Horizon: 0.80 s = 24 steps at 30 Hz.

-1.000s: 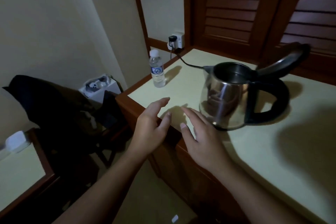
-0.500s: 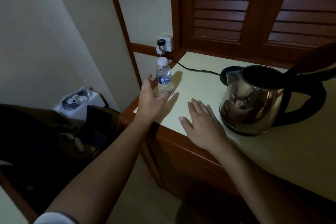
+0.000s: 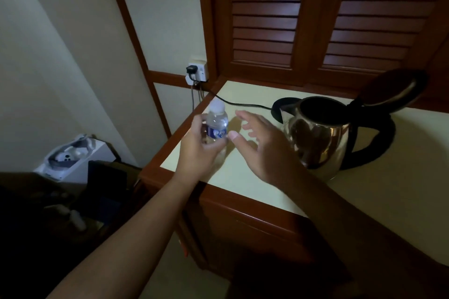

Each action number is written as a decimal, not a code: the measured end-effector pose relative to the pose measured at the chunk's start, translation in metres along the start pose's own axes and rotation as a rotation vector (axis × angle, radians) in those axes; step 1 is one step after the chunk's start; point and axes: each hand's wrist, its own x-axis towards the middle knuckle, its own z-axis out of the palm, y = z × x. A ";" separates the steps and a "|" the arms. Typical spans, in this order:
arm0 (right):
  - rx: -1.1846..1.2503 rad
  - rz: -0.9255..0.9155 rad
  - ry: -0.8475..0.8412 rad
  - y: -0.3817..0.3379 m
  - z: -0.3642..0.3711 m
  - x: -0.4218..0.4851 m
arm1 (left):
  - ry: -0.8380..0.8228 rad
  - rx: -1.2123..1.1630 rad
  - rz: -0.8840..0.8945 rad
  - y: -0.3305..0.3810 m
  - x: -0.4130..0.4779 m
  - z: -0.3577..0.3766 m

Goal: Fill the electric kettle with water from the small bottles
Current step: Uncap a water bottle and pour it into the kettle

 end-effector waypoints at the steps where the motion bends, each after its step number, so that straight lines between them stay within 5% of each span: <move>1: 0.000 -0.013 -0.007 -0.007 -0.008 0.006 | -0.031 0.000 0.025 0.009 -0.011 0.001; 15: -0.391 -0.221 -0.350 -0.047 -0.130 0.020 | -0.508 -0.136 0.125 0.087 -0.057 -0.003; 24: -0.366 -0.238 -0.472 -0.043 -0.184 0.003 | -0.777 -0.306 0.107 0.105 -0.046 0.022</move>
